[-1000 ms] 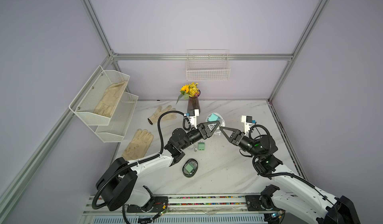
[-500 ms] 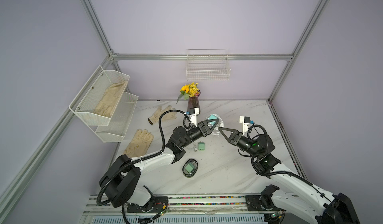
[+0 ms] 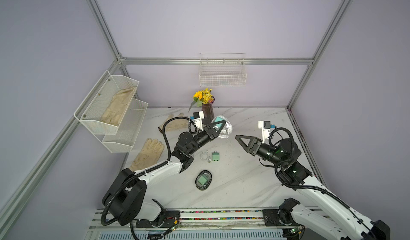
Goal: Pack away charging kits
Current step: Adjust the storage bag.
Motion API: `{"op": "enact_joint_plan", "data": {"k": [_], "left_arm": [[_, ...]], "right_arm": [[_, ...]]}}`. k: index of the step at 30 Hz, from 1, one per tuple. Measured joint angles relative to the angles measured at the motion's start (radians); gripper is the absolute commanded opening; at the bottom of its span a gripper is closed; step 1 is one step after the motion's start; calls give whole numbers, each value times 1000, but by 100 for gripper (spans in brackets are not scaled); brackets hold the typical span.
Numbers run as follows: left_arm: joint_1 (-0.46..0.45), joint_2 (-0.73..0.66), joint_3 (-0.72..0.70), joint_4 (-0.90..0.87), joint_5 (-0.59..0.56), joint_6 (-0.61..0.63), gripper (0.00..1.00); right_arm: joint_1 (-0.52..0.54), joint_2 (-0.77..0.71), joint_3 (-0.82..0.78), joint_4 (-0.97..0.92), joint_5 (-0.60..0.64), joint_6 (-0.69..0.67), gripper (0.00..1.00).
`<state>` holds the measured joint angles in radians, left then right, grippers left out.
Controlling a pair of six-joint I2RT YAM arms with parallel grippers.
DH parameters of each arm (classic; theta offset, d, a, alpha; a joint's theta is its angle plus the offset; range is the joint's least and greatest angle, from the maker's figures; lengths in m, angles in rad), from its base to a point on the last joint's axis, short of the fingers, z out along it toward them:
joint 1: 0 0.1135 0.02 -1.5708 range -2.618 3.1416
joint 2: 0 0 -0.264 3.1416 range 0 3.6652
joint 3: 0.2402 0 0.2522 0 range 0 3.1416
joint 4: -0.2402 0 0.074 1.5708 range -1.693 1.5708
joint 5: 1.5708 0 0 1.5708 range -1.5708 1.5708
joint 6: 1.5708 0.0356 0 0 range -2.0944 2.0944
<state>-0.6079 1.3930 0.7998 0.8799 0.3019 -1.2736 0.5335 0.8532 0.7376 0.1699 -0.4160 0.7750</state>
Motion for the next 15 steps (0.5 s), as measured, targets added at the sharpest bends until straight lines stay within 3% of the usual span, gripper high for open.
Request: {"op": "enact_joint_plan", "data": {"k": [4, 11, 15], "left_arm": [[13, -20, 0, -68, -1, -55, 21], [13, -21, 20, -259, 12, -104, 22], [13, -33, 41, -324, 12, -105, 24]], "right_arm": [[37, 7, 60, -119, 32, -119, 38], [224, 138, 182, -265, 190, -322, 39], [237, 171, 195, -278, 246, -382, 35]]}}
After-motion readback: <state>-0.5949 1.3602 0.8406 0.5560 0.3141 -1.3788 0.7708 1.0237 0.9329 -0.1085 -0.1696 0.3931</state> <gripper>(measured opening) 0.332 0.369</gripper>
